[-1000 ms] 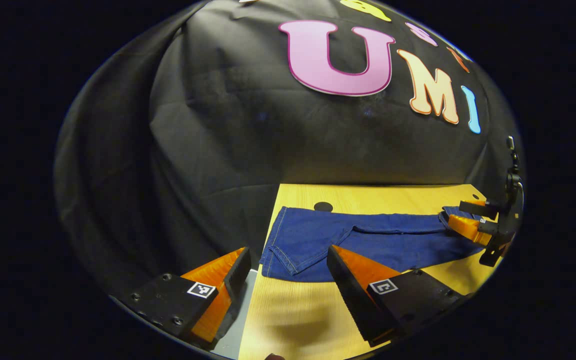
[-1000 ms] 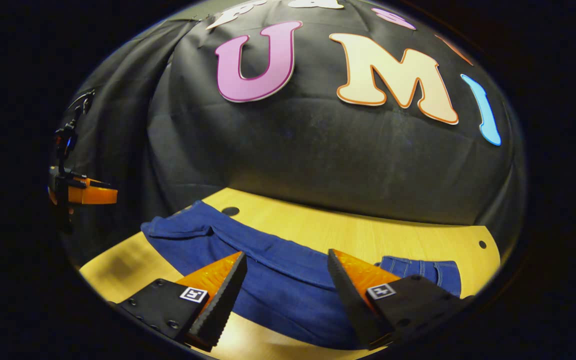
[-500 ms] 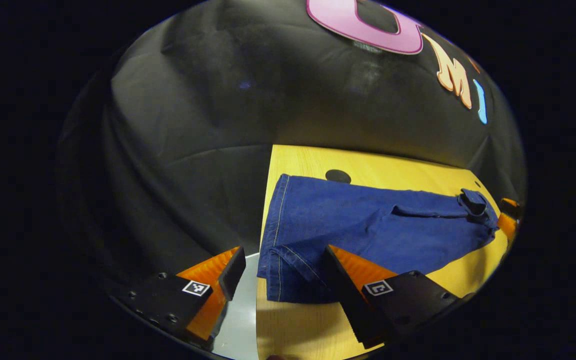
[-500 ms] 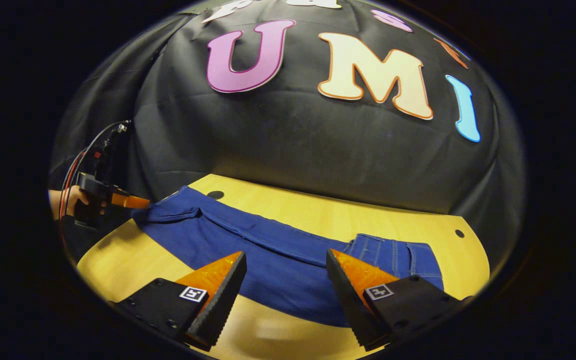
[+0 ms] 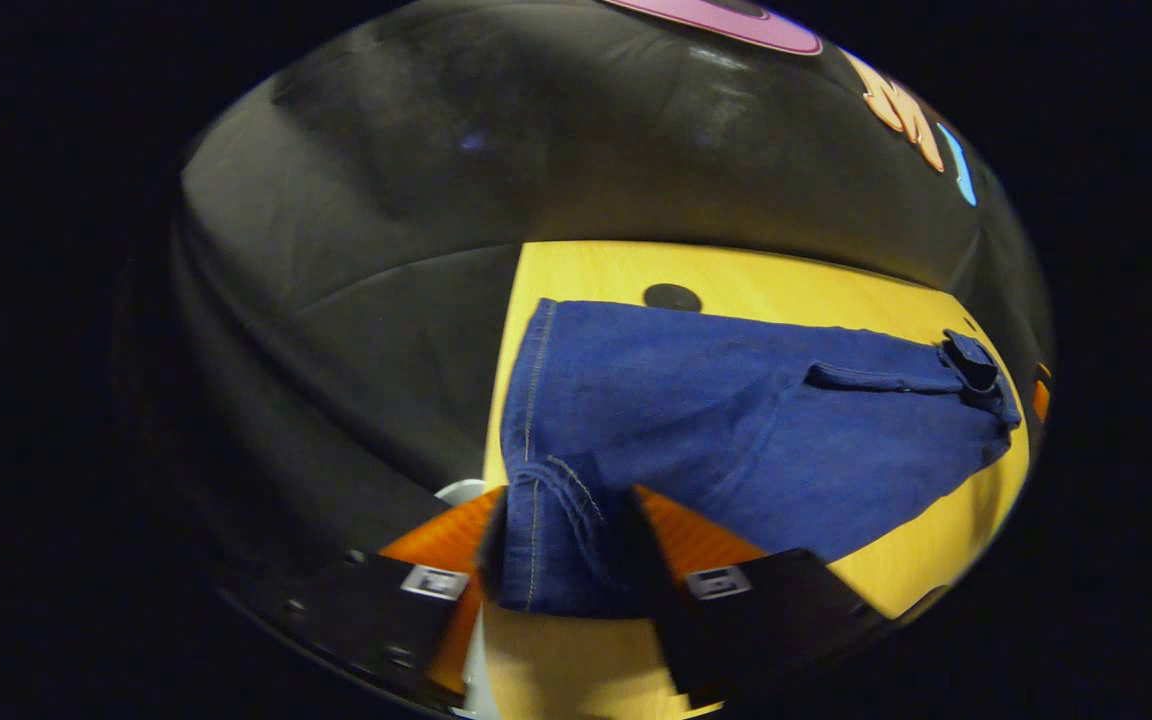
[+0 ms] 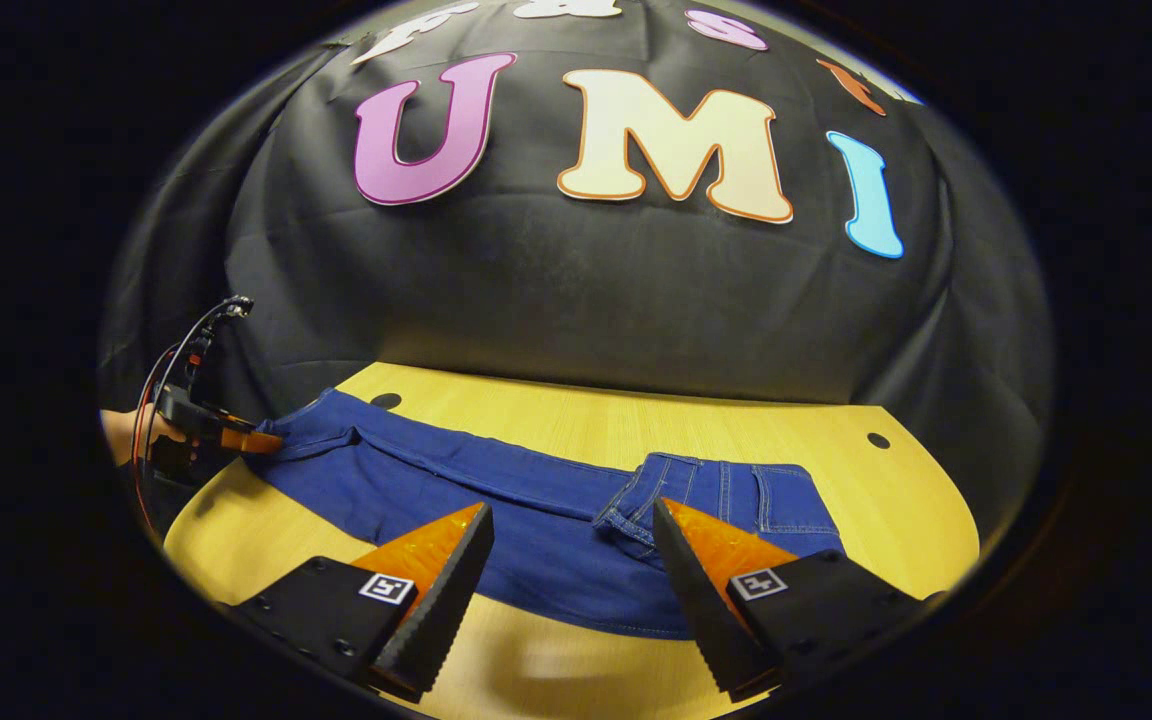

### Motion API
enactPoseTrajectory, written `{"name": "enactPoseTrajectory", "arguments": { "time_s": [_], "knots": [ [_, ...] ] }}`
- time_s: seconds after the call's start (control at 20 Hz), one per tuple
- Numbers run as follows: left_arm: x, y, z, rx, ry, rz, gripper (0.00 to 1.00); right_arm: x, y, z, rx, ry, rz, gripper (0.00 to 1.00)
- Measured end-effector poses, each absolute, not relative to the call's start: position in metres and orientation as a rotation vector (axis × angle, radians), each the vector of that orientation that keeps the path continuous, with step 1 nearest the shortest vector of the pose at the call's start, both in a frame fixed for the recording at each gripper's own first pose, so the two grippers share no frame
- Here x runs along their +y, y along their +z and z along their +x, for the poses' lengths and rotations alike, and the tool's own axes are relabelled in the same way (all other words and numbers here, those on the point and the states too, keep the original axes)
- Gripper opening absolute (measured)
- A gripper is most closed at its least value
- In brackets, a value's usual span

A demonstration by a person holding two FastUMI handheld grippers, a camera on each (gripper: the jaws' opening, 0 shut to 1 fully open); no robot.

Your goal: Grasp the waist and the cuffs of the jeans and fold them to make the two legs overlap; first hold the waist and fold one-third of the jeans toward the cuffs, then hold the cuffs and fold the remaining one-third in the same direction to finish folding.

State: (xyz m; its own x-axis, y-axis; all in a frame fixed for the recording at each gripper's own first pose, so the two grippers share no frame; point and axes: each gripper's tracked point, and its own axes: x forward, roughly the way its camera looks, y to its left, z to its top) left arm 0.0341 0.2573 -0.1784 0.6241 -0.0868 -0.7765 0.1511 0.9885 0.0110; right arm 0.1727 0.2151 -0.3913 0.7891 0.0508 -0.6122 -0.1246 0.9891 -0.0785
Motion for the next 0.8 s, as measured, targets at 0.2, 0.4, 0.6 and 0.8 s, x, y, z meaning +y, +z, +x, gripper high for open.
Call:
{"name": "enactPoseTrajectory", "arguments": {
  "time_s": [0.2,0.4,0.6,0.8],
  "knots": [
    [0.256,-0.181,0.034,0.894,-0.131,0.227,0.16,0.213,-0.387,0.17,0.646,0.119,-0.126,1.0],
    [0.256,-0.173,0.039,0.877,-0.099,0.16,0.0,0.203,-0.375,0.173,0.609,0.131,-0.103,0.98],
    [0.252,-0.133,0.051,0.775,-0.069,0.061,0.0,0.186,-0.362,0.172,0.601,0.162,-0.082,0.99],
    [0.238,-0.079,0.054,0.695,-0.087,0.006,0.0,0.162,-0.344,0.171,0.581,0.166,-0.065,0.99]
  ]
}}
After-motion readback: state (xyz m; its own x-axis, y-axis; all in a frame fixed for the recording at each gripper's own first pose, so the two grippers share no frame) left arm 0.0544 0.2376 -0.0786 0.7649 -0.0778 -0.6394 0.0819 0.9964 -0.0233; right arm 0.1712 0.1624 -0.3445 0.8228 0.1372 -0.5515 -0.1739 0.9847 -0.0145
